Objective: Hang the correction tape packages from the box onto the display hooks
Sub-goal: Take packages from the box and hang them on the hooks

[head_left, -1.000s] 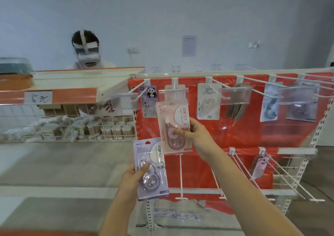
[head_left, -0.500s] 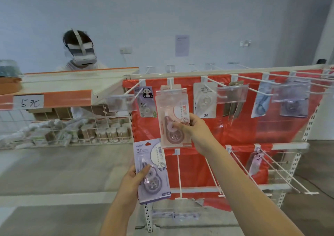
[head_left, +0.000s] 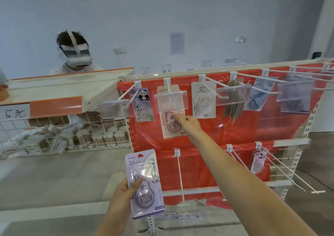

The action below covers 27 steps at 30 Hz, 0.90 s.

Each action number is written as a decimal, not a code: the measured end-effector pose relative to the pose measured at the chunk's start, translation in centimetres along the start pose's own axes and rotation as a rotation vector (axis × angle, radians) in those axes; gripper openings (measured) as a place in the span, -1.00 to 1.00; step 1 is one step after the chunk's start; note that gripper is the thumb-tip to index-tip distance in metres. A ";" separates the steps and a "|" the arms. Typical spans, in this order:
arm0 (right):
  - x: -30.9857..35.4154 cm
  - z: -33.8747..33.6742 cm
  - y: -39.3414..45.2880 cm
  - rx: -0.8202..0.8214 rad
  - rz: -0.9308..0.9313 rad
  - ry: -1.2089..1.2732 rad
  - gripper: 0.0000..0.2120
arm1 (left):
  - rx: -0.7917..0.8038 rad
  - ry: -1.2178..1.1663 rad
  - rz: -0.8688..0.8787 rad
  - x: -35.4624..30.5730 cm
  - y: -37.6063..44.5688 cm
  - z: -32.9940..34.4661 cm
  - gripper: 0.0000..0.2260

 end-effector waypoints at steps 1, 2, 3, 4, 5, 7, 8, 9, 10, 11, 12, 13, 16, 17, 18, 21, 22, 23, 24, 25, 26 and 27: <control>-0.1 0.2 1.3 -0.019 0.005 -0.041 -0.64 | -0.010 0.009 -0.006 0.2 0.1 -0.2 -0.61; -0.1 0.4 2.6 -0.041 0.015 -0.072 -0.63 | -0.026 0.015 -0.009 0.3 0.2 -0.5 -0.58; 0.0 0.5 3.7 -0.071 0.038 -0.099 -0.60 | -0.041 0.016 -0.010 0.3 0.4 -0.8 -0.53; -0.2 0.6 4.8 -0.100 0.069 -0.120 -0.56 | -0.051 0.025 -0.017 0.4 0.4 -1.1 -0.49; -0.5 0.8 5.6 -0.114 0.100 -0.124 -0.52 | -0.060 0.042 -0.017 0.4 0.4 -1.3 -0.48; -0.9 1.4 7.0 -0.115 0.107 -0.103 -0.50 | -0.042 0.080 -0.017 0.5 0.4 -1.2 -0.41; -1.1 1.6 7.5 -0.114 0.094 -0.099 -0.51 | -0.028 0.096 -0.020 0.5 0.4 -1.1 -0.36; -1.4 1.8 8.0 -0.108 0.091 -0.107 -0.49 | -0.033 0.112 -0.023 0.5 0.5 -1.1 -0.37; -1.5 2.0 8.1 -0.091 0.098 -0.126 -0.44 | -0.045 0.133 -0.023 0.4 0.7 -1.2 -0.41; -2.0 2.2 8.4 -0.061 0.120 -0.156 -0.36 | -0.037 0.131 -0.036 0.4 1.0 -1.2 -0.35; -2.2 2.2 8.0 -0.028 0.133 -0.177 -0.29 | -0.021 0.111 -0.046 0.5 1.5 -1.2 -0.20; -2.1 2.0 7.2 -0.003 0.144 -0.191 -0.26 | -0.015 0.103 -0.058 0.6 1.9 -1.2 -0.05; -2.0 0.7 3.4 0.044 0.131 -0.370 -0.44 | 0.055 0.107 -0.050 0.0 3.2 -0.1 -0.09; -2.5 0.0 2.7 0.044 0.120 -0.478 -0.54 | 0.084 0.103 -0.042 -0.3 3.6 0.5 -0.25; -3.2 -0.7 1.9 0.045 0.114 -0.581 -0.61 | 0.100 0.112 -0.040 -0.5 4.0 1.1 -0.42; -4.8 -3.6 -0.6 0.076 0.124 -0.818 -0.71 | 0.180 0.153 -0.035 -0.5 5.2 3.2 -0.58; -5.1 -4.7 -1.5 0.083 0.116 -0.876 -0.73 | 0.202 0.177 -0.015 -0.6 5.3 4.3 -0.64; -5.2 -5.9 -2.5 0.076 0.104 -0.935 -0.73 | 0.216 0.195 0.002 -0.6 5.4 5.3 -0.72; -5.2 -7.2 -3.5 0.060 0.088 -0.986 -0.73 | 0.231 0.204 0.014 -0.5 5.5 6.3 -0.79; -5.2 -8.6 -4.3 0.045 0.070 -1.030 -0.72 | 0.248 0.205 0.012 -0.3 5.6 7.5 -0.82; -5.2 -10.0 -5.0 0.039 0.052 -1.071 -0.72 | 0.260 0.221 0.004 0.2 5.7 8.6 -0.81; -5.0 -11.4 -5.7 0.044 0.041 -1.113 -0.72 | 0.275 0.230 -0.005 0.4 5.6 9.9 -0.80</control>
Point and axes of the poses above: each hand's wrist, its own y-axis towards the middle knuckle, its own z-axis out of the palm, x = y × z, the point moved 6 cm from there along y, towards the middle knuckle, and after that the axes turned 3 degrees about y, right-handed, at the moved point
